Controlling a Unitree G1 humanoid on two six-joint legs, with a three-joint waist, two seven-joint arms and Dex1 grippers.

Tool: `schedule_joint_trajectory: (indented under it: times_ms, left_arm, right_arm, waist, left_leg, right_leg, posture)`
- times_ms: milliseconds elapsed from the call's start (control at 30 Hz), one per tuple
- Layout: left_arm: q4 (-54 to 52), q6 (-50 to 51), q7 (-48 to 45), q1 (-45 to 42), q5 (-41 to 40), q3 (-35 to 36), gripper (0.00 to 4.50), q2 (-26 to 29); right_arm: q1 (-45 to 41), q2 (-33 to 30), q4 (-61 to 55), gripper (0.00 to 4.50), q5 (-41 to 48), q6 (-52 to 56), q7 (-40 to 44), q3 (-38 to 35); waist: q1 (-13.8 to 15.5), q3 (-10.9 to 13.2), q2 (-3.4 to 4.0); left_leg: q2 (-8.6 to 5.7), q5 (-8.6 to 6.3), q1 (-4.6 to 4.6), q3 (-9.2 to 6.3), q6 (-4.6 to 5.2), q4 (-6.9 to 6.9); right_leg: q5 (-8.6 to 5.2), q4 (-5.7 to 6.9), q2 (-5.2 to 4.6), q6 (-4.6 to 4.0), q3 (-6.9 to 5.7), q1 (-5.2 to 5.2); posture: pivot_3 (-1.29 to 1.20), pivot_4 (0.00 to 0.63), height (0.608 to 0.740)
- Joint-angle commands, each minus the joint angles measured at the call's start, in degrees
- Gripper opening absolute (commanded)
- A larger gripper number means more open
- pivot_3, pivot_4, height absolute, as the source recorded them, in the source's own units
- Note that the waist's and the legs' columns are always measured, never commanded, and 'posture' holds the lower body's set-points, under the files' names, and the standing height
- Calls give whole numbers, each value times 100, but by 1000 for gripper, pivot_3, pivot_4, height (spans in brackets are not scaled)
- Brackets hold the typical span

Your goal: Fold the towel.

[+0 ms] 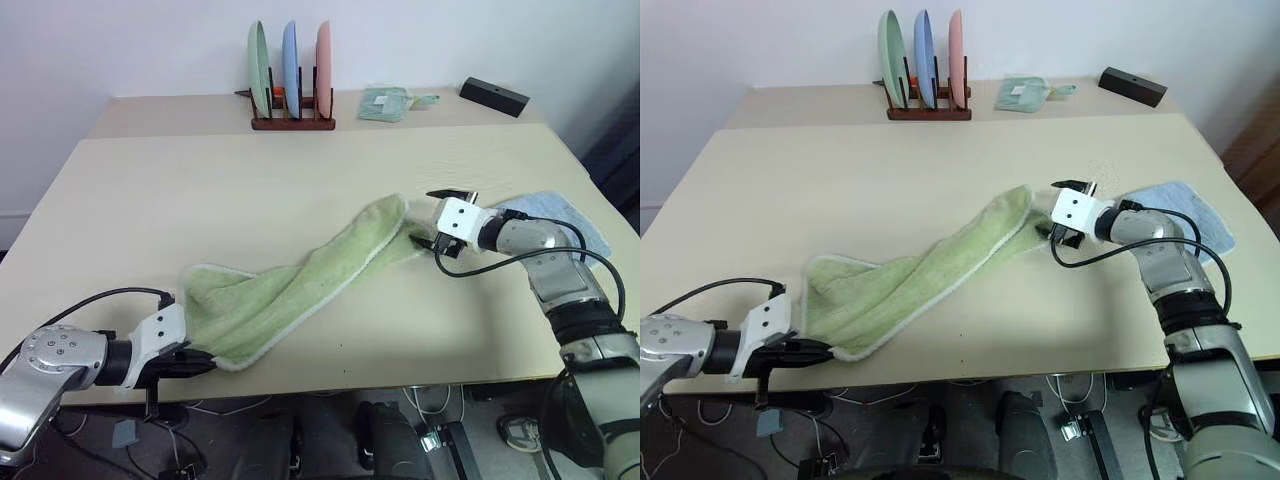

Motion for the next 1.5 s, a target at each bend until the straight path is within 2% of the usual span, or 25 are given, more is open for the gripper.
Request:
schedule_joint_trajectory:
  times_ms: [33, 100, 233, 500, 600, 833, 867, 1000, 1100, 1233, 1367, 1500]
  left_arm:
    - [-55, -38, 115, -95, 30, -71, 37, -95]
    - [-7, -54, 119, -135, 38, -104, 37, -127]
    - [122, -141, 80, -192, 62, -154, 37, -160]
    - [250, -333, -8, -94, 9, -73, 37, -153]
    - [274, -403, -24, 11, 1, -23, 0, -141]
    - [108, -340, 106, 205, -49, 53, 0, -169]
    - [97, -331, 129, 203, -47, 42, 0, -177]
    - [207, -404, 365, 70, 17, -36, 0, -414]
    - [380, -624, 605, -47, -26, 208, 0, -737]
    - [805, -953, 1135, -589, -55, 767, 0, -1120]
    - [1850, -1699, 2143, -2082, 666, 629, 0, -1479]
    - [3250, -1980, 3119, -4175, 1176, 389, 0, -1907]
  right_arm:
    - [-465, -85, 508, 4500, -767, -1053, -842, 262]
    - [-662, -53, 818, 4500, -1056, -1468, -1074, 462]
    - [-1177, -11, 1453, 4500, -2180, -2292, -1867, 1222]
    - [-2050, 261, 2577, 4500, -3410, -2521, -3041, 2171]
    - [-2267, 386, 2853, 3757, -3652, -2366, -3393, 2380]
    - [-2368, 451, 3107, 380, -3674, -2170, -3825, 2457]
    - [-2357, 422, 3103, 21, -3658, -2164, -3845, 2440]
    - [-2227, 174, 2932, 21, -3396, -2324, -3820, 2208]
    - [-2038, -156, 2591, 21, -2941, -2534, -3474, 1899]
    - [-1401, -677, 1812, 21, -1879, -2913, -2308, 1413]
    - [-1243, -777, 1260, 21, -1535, -2251, -1994, 952]
    - [-1819, -647, 1448, 21, -1821, -1557, -2409, 799]
  waist:
    - [11, 0, 0]
    - [22, 0, -1]
    - [2, 0, -1]
    - [-18, 0, -1]
    - [-23, -1, -1]
    - [-40, -1, 0]
    - [-40, -1, 0]
    - [-16, -1, 2]
    - [25, -1, 5]
    - [32, -2, -5]
    - [11, -1, -2]
    - [8, 1, -5]
  left_leg:
    - [0, 3, 0, -1, -5, 0]
    - [-1, 3, 0, -1, -6, 0]
    - [-2, 4, 0, 0, -7, 0]
    - [-2, 7, 0, 0, -12, 0]
    - [-2, 7, 1, -1, -13, -1]
    - [-2, 10, 1, -1, -17, -10]
    - [-2, 10, 2, -1, -17, -10]
    - [-2, 10, 2, -1, -17, -11]
    - [-5, 10, 2, -1, -17, -11]
    - [-4, 10, 2, -12, -16, -8]
    - [-1, 10, 7, -8, -14, -6]
    - [-2, 12, 9, -2, -16, 0]
  right_leg:
    - [0, 0, 0, 0, 0, 0]
    - [0, 0, 0, 0, 0, 1]
    - [0, 0, 0, -1, 1, 2]
    - [-1, 3, 1, -2, 2, 1]
    - [-1, 5, 1, -2, 2, 0]
    - [0, 5, 2, -1, 3, -3]
    - [0, 5, 2, -1, 3, -3]
    - [0, 5, 2, -1, 3, -3]
    - [0, 3, 0, -1, 4, 0]
    - [1, 3, 1, 1, -1, 6]
    - [13, 5, 3, 18, -3, 10]
    - [18, 18, 4, 18, -3, 7]
  posture:
    - [0, 150, 737]
    - [0, 150, 737]
    - [0, 150, 737]
    - [0, 150, 737]
    - [0, 150, 737]
    - [0, 150, 737]
    - [0, 150, 737]
    - [0, 150, 737]
    - [0, 150, 737]
    - [0, 150, 737]
    - [0, 150, 737]
    - [0, 150, 737]
